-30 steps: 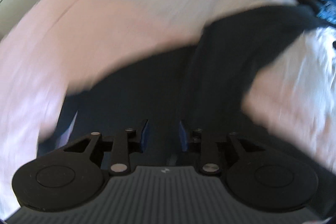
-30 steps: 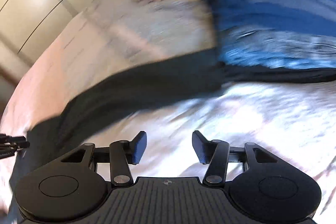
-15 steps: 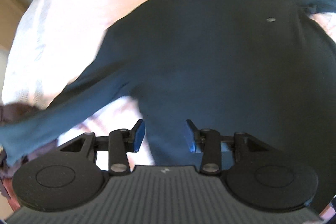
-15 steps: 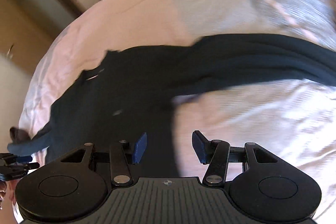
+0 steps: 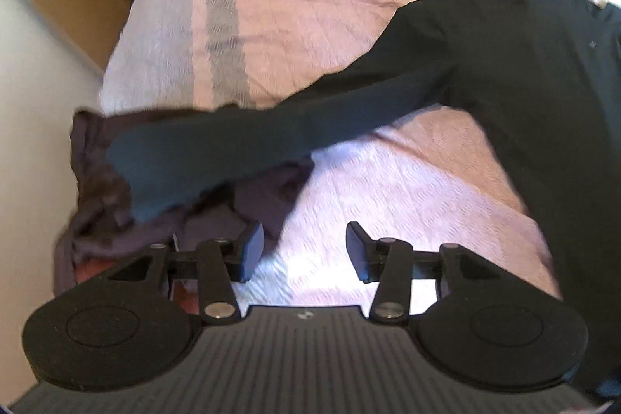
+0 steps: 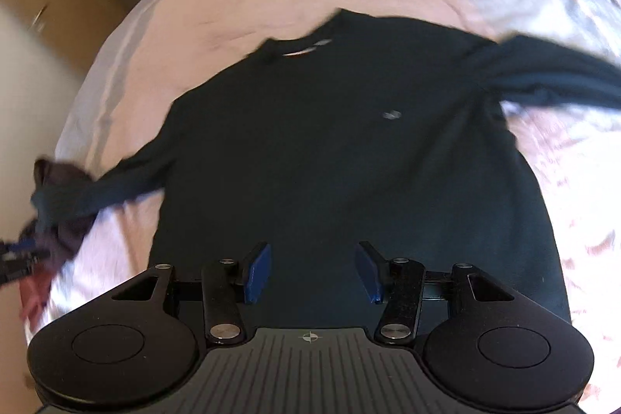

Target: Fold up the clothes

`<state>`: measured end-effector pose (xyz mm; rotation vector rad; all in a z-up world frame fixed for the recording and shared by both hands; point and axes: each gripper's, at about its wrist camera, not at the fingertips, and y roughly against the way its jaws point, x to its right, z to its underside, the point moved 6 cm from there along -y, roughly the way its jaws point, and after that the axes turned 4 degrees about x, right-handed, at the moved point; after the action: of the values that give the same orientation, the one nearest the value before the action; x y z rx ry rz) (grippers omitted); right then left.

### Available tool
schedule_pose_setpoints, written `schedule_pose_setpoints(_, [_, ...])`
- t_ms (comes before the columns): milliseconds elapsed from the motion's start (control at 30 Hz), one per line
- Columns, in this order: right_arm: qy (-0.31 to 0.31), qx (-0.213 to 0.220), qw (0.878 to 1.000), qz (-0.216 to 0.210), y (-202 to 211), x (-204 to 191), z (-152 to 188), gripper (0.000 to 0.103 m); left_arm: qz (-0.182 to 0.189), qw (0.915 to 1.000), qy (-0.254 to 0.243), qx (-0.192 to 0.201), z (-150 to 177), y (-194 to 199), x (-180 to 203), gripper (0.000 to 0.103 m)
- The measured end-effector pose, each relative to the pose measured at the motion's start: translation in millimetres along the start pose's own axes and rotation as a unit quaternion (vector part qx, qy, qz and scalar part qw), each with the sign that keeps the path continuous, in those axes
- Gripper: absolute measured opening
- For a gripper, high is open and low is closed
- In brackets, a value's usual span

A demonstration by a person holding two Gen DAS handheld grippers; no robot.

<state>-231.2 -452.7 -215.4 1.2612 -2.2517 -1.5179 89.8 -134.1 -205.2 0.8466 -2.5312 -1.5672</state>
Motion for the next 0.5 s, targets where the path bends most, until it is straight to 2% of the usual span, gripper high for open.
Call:
schedule_pose_setpoints(100, [0.025,-0.007,1.0,0.015,9.1,-8.8,7.0,0.054,0.016,0.9998,0.014,-0.006,12.4,14.0,7.8,0.048])
schedule_pose_setpoints(133, [0.027,-0.01,0.999,0.024,13.8,-8.1,10.7,0.059,0.021,0.9996,0.016,-0.007,16.6,20.1,14.1,0.051])
schedule_pose_setpoints(167, [0.027,-0.011,0.999,0.032,19.9,-6.6,14.5,0.07,0.03,0.9994,0.018,-0.008,20.1,25.7,21.6,0.055])
schedule_pose_setpoints(233, [0.026,-0.006,0.998,0.051,36.1,-2.2,24.3,0.083,0.048,0.9986,0.022,-0.008,26.2,37.3,37.3,0.063])
schedule_pose_setpoints(367, [-0.002,-0.011,0.996,0.091,59.1,16.3,56.0,0.083,0.077,0.997,0.005,-0.006,36.1,57.5,65.4,0.077])
schedule_pose_setpoints(500, [-0.073,-0.011,0.986,0.147,91.8,47.6,97.0,0.083,0.102,0.9943,-0.031,-0.003,45.5,72.2,83.2,0.084])
